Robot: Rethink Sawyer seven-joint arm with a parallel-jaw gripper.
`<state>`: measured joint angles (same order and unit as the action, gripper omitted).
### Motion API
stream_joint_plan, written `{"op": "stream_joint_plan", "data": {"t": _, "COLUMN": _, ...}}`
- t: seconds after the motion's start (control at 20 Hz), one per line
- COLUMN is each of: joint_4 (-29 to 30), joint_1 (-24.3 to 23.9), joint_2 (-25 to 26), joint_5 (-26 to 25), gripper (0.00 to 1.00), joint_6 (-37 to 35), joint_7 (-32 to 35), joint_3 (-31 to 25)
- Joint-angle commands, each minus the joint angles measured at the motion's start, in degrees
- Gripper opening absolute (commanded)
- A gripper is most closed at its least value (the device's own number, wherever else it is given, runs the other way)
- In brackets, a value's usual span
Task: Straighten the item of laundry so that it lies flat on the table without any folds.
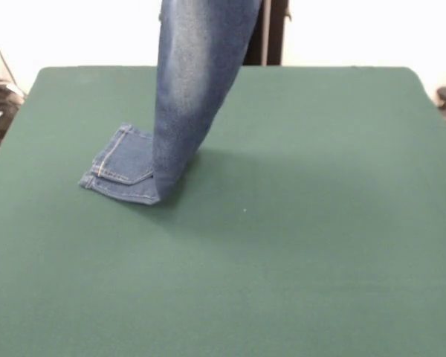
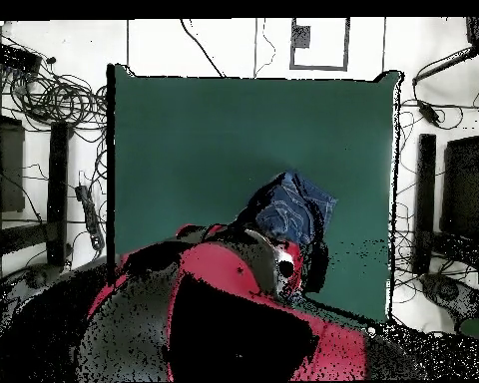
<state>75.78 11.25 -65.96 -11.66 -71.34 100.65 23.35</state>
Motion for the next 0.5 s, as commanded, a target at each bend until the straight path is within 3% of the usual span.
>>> {"op": "stream_joint_plan", "data": {"t": 0.05, "joint_4": 6.57, "joint_1": 0.31, "joint_2": 3.75, "joint_5": 1.83, "gripper": 0.0, "joint_6": 5.43, "joint_7": 15.83, "joint_3": -2.3}}
{"op": "stream_joint_plan", "data": {"t": 0.5, "joint_4": 5.37, "joint_1": 0.37, "joint_2": 5.41, "joint_5": 2.27, "gripper": 0.0, "joint_6": 4.78, "joint_7": 15.14, "joint_3": -2.01}}
